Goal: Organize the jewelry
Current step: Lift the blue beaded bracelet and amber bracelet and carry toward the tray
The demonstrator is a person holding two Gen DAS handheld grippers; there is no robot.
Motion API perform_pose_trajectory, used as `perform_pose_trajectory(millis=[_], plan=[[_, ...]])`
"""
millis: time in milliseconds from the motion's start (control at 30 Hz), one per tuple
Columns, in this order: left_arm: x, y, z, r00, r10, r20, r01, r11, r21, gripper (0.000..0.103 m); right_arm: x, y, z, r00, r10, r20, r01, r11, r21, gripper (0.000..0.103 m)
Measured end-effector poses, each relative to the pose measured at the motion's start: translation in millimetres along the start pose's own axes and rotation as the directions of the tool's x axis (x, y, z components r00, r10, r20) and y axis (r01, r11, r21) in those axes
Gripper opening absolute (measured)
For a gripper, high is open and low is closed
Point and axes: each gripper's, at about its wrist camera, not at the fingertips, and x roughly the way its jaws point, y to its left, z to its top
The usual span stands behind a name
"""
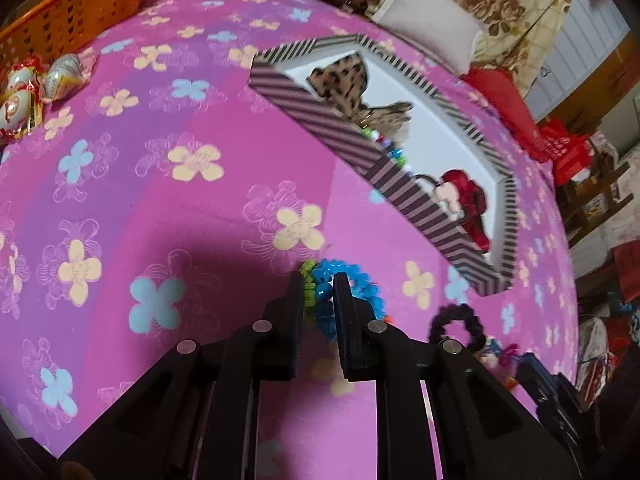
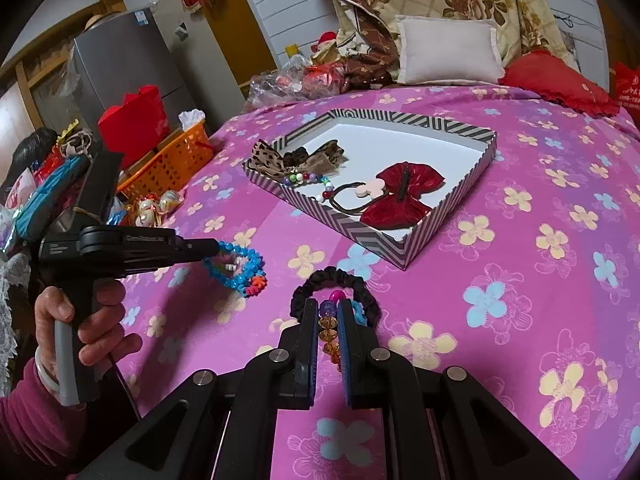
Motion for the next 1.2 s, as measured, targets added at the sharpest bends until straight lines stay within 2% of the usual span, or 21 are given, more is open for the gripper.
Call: perform_pose_trajectory(millis=[133, 400, 500, 767, 1200], plan=[[-11, 0, -1, 0.999, -0.04, 0.004, 0.04, 0.999, -0.005, 0.013, -1, 3, 0, 1.0, 0.009, 0.004, -0.009, 1.0, -0.004, 0.009], [-18, 9, -7, 0.998, -0.067, -0.01, 0.067, 0.997, -0.039, 0.013, -2, 4, 0, 1.0, 0.009, 0.002, -0.009, 1.0, -0.003, 0.009], [-22, 11, -8, 0.994, -0.104, -0.016, 0.103, 0.993, -0.058, 0.013, -1, 5, 0, 1.0, 0.008, -0.003, -0.008, 1.0, -0.004, 0.009], [-38, 6, -11, 0.987, -0.163, 0.002, 0.163, 0.986, -0.03, 0.013, -1, 4, -2, 1.0, 0.01, -0.006, -0.01, 1.0, -0.008, 0.009], [-36, 10, -16, 0.995, -0.098, 0.018, 0.098, 0.995, -0.019, 0.014, 1, 5, -2, 1.0, 0.007, -0.017, -0.008, 1.0, -0.011, 0.009]])
